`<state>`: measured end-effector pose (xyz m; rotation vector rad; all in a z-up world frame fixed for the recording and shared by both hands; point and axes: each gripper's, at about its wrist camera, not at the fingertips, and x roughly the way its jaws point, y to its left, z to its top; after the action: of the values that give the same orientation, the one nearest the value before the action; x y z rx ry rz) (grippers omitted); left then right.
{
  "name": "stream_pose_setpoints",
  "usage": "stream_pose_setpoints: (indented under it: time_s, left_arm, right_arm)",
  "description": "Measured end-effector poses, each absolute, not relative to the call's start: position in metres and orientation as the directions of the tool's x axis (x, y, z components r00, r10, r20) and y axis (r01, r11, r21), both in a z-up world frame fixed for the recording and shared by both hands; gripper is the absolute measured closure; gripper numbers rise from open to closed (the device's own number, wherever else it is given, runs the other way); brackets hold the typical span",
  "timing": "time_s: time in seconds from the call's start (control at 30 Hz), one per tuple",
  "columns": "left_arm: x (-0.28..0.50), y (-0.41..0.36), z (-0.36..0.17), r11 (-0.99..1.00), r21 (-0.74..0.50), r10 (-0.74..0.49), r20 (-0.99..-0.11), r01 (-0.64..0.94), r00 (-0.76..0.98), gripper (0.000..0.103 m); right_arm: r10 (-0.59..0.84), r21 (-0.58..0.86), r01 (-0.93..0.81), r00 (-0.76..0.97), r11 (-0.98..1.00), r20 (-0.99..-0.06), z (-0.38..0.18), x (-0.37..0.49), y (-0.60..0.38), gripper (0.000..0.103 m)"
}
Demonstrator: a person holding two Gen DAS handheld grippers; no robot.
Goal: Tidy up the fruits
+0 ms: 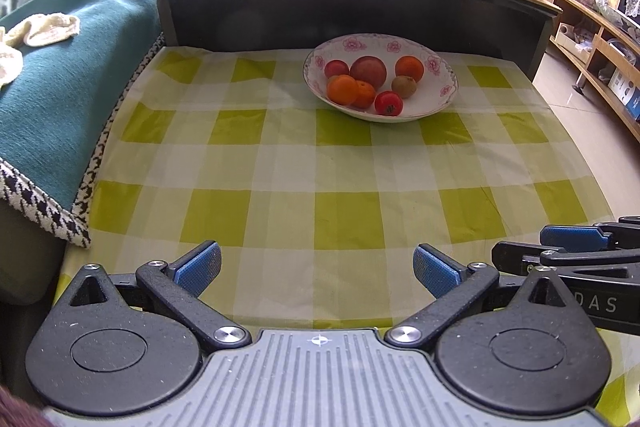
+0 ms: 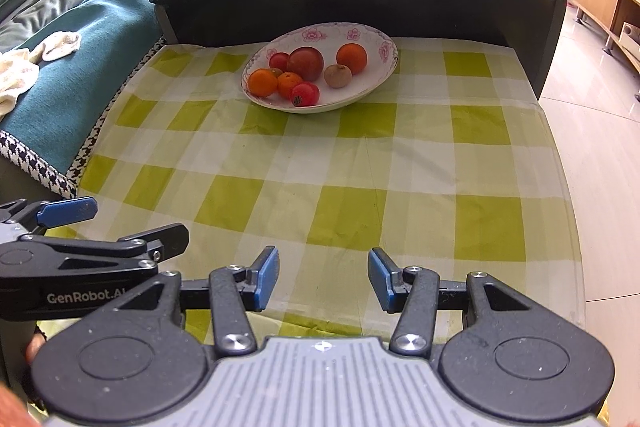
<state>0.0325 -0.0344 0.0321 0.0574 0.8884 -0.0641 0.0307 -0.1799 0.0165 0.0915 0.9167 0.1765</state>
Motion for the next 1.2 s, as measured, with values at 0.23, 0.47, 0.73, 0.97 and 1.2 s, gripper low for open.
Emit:
stream_pose_setpoints:
  time_s: [0.23,0.47,0.73,0.97,1.2]
  left_arm:
    - [0.031,-0.034,0.03,0.997,0.026,-0.027,-0.781,0.076,0.624,0.0]
    - [0.029,-0.032,0.026,0.997,0.032,-0.02,-0.788,0.072,0.615,0.0]
    - [0.029,-0.032,0.025,0.997,0.035,-0.013,-0.793,0.067,0.609,0.0]
    - [0.028,-0.032,0.024,0.997,0.04,-0.008,-0.796,0.065,0.606,0.0]
    - [0.028,-0.032,0.023,0.997,0.039,-0.009,-0.796,0.065,0.605,0.0]
  right_arm:
    - [0.188,0.153,-0.109,0.587,0.982,-0.787,0.016,0.03,-0.18,0.052]
    - [0.181,0.143,-0.111,0.572,0.984,-0.8,0.011,0.03,-0.177,0.052]
    - [0.179,0.138,-0.116,0.566,0.984,-0.805,0.009,0.03,-0.175,0.052]
    - [0.177,0.134,-0.119,0.56,0.984,-0.809,0.007,0.03,-0.174,0.052]
    - [0.177,0.133,-0.119,0.56,0.984,-0.81,0.006,0.03,-0.174,0.052]
